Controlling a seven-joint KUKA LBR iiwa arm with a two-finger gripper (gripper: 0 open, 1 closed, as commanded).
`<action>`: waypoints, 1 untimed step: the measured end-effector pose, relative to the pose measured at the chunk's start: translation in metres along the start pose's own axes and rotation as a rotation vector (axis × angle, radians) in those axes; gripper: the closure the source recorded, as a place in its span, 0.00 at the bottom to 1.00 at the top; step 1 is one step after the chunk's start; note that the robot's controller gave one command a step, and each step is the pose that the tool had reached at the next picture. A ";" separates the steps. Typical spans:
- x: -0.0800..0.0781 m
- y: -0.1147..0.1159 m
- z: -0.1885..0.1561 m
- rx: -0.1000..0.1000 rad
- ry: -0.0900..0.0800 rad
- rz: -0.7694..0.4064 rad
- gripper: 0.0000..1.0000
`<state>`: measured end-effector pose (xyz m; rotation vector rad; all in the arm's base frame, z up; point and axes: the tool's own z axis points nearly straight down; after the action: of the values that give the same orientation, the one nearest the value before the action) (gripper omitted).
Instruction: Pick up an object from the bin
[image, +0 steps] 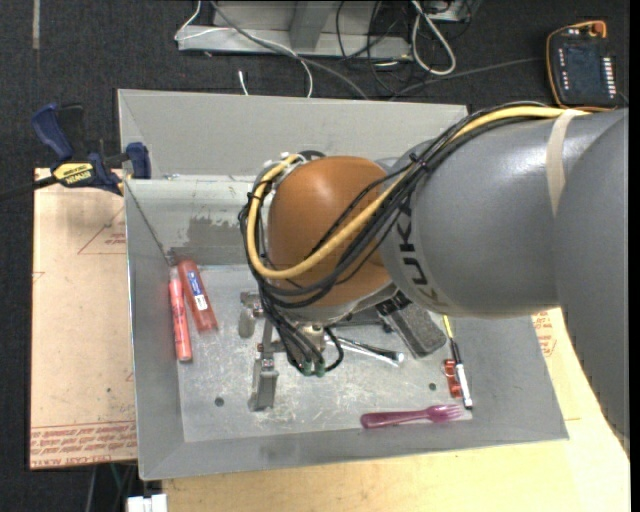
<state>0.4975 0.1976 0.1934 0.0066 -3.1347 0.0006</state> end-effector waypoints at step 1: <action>-0.002 -0.001 -0.003 -0.001 -0.006 0.004 0.00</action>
Offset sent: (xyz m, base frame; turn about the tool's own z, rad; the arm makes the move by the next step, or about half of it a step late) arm 0.0660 -0.1348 -0.1234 -0.2105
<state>0.4996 0.1965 0.1965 -0.0004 -3.1411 -0.0015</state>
